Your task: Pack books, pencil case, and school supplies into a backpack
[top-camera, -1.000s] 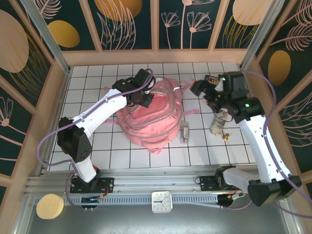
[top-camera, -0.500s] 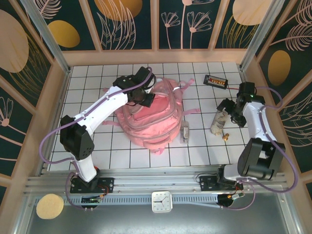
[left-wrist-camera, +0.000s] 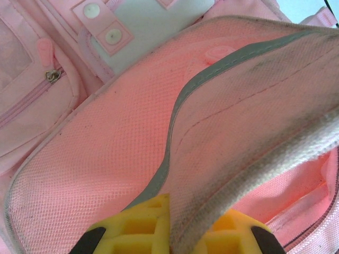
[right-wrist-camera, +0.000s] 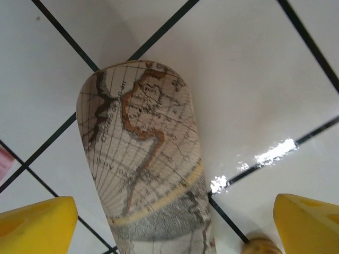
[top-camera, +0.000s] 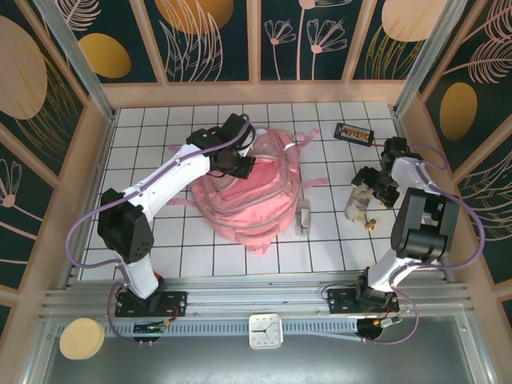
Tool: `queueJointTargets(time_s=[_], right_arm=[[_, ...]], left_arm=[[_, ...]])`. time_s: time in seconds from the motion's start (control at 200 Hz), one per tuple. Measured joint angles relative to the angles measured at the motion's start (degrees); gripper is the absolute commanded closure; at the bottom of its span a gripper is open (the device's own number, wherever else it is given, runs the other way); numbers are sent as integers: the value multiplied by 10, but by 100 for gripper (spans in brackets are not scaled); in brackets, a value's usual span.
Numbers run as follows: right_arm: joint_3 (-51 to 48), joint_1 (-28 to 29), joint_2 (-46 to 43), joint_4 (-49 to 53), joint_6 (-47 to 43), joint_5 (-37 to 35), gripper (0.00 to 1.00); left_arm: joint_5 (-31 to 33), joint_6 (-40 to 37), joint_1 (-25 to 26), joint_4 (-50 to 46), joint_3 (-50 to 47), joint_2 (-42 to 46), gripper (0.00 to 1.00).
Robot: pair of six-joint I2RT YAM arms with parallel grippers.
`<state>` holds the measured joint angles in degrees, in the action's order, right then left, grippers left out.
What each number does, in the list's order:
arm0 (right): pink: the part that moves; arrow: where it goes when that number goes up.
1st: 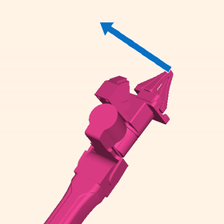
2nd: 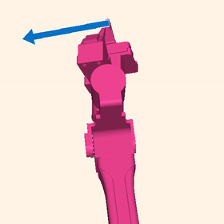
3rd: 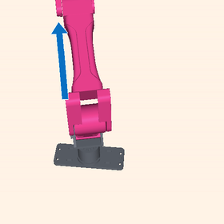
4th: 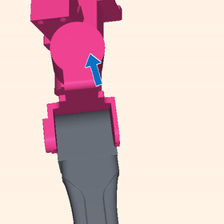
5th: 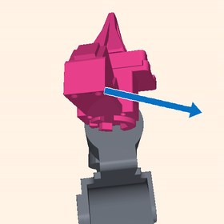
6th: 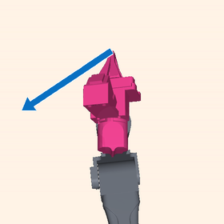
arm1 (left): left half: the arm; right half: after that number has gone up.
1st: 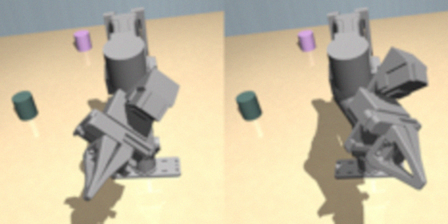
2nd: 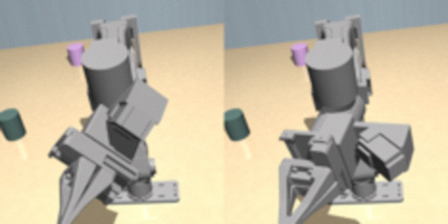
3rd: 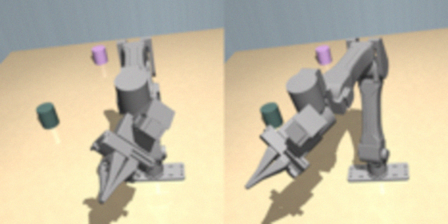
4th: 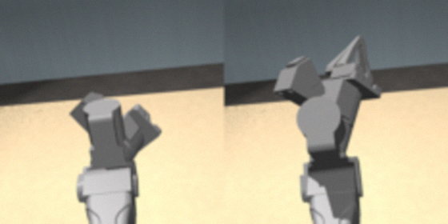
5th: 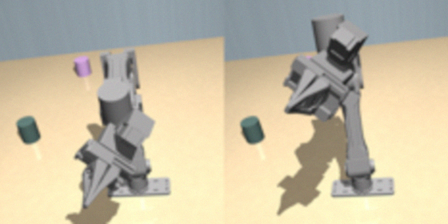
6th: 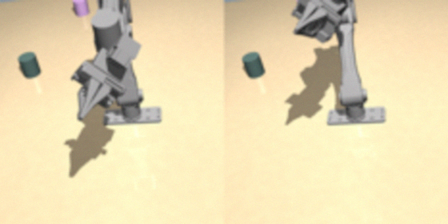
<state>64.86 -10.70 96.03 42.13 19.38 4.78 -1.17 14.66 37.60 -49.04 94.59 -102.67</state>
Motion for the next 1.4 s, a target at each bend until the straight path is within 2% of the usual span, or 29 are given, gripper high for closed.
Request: queueJointTargets(time_s=[0.29,0.455,0.701,0.791,0.846,0.936,1.176,1.311,1.401], right_arm=[[47,46,76,-23,2,0,8],[49,52,100,-30,7,0,11],[51,59,111,-33,9,-1,28],[52,67,111,-34,5,-3,48],[53,69,111,-34,9,-2,55],[56,71,111,-34,11,-2,60],[67,71,93,-25,26,29,61],[83,83,16,-10,70,65,61],[107,117,-45,-12,118,87,60]], left_arm=[[-7,11,0,26,-33,15,100],[-12,18,0,30,-37,16,100],[-14,24,0,38,-51,23,100],[-14,26,0,39,-53,23,100],[-14,27,0,39,-54,23,100],[-14,31,0,39,-54,24,100],[-16,43,0,39,-52,24,100],[-16,50,0,31,-32,23,100],[-24,62,-2,20,-11,20,100]])
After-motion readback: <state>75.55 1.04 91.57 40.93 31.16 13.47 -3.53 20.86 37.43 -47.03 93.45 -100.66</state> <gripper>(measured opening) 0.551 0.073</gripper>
